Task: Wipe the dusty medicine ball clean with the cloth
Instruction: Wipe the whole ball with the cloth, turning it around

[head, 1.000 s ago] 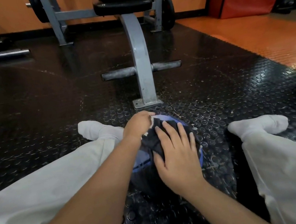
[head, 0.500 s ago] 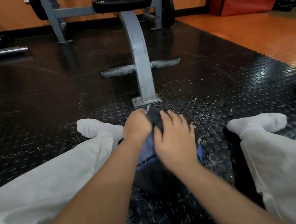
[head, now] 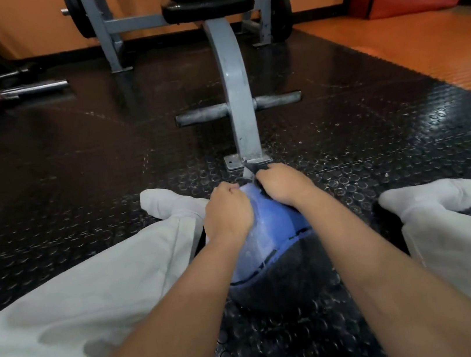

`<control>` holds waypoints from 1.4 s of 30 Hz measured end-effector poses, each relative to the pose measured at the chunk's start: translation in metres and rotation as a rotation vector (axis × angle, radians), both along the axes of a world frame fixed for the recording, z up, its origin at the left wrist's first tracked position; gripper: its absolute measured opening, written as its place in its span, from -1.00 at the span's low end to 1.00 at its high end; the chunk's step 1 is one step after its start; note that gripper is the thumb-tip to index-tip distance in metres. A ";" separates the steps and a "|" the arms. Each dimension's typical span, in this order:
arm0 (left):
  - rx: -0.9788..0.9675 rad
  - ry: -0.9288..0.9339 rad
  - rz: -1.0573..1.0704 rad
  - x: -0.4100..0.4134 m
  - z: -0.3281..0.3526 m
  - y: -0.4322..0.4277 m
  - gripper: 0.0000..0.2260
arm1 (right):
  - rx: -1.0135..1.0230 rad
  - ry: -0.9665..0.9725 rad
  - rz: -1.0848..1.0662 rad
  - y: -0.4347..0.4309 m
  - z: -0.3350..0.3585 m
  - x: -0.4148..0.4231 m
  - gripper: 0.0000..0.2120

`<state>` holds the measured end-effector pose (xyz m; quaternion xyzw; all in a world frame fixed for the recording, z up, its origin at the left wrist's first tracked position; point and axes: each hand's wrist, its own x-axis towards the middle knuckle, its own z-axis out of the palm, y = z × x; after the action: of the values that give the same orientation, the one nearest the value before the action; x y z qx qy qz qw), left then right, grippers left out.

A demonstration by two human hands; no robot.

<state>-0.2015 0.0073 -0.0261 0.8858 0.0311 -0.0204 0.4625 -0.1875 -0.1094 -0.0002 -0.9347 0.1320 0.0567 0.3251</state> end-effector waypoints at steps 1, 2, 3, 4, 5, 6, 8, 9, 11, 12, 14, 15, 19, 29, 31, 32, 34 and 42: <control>0.001 0.020 0.006 0.005 0.002 0.000 -0.69 | -0.063 -0.052 -0.025 0.006 -0.003 -0.010 -0.64; 0.010 0.033 -0.005 0.008 0.005 -0.001 -0.71 | -0.131 -0.119 -0.051 0.013 -0.010 -0.023 -0.63; 0.027 0.031 -0.031 0.011 0.006 -0.001 -0.74 | -0.196 -0.203 -0.068 0.020 -0.016 -0.041 -0.61; 0.056 0.019 -0.081 0.012 0.006 -0.001 -0.79 | -0.265 -0.284 -0.074 0.027 -0.021 -0.060 -0.58; 0.083 -0.005 -0.132 0.012 0.006 -0.002 -0.84 | -0.312 -0.326 -0.068 0.034 -0.023 -0.079 -0.55; 0.101 -0.031 -0.171 0.011 0.005 -0.004 -0.88 | -0.350 -0.332 -0.052 0.037 -0.026 -0.093 -0.53; 0.110 -0.074 -0.213 0.008 0.004 -0.009 -0.89 | -0.368 -0.274 -0.025 0.031 -0.027 -0.102 -0.51; 0.124 -0.084 -0.221 0.004 0.004 -0.012 -0.86 | -0.349 -0.243 -0.026 0.022 -0.026 -0.096 -0.52; 0.138 -0.077 -0.211 -0.004 0.005 -0.019 -0.81 | -0.227 -0.181 -0.052 0.003 -0.017 -0.071 -0.59; 0.140 -0.085 -0.204 -0.009 0.006 -0.023 -0.77 | -0.142 -0.130 -0.058 -0.007 -0.011 -0.054 -0.63; 0.164 -0.137 -0.189 -0.019 0.007 -0.030 -0.68 | -0.023 0.011 -0.029 -0.023 -0.004 -0.024 -0.70; 0.181 -0.163 -0.183 -0.021 0.008 -0.034 -0.67 | 0.001 0.063 -0.009 -0.028 -0.002 -0.014 -0.73; 0.250 -0.104 -0.186 -0.014 0.016 -0.049 -0.69 | 0.039 0.031 -0.065 -0.041 -0.004 -0.006 -0.74; 0.363 -0.020 -0.381 0.020 0.026 -0.054 -0.76 | -0.209 -0.411 -0.081 -0.010 -0.041 -0.098 -0.43; 0.348 -0.053 -0.359 0.014 0.021 -0.051 -0.72 | -0.083 -0.353 -0.143 -0.028 -0.033 -0.078 -0.58; 0.314 -0.062 -0.345 0.010 0.017 -0.048 -0.70 | 0.004 -0.264 -0.168 -0.038 -0.028 -0.062 -0.64; 0.234 -0.100 -0.307 0.003 0.010 -0.042 -0.67 | 0.180 -0.024 -0.169 -0.055 -0.017 -0.034 -0.68; 0.241 -0.093 -0.218 0.011 0.008 -0.040 -0.71 | 0.095 -0.089 -0.139 -0.037 -0.013 -0.022 -0.70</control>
<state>-0.1907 -0.0329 -0.0176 0.9330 -0.0842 -0.0254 0.3490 -0.2097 -0.1459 -0.0134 -0.9084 0.1792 -0.0015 0.3778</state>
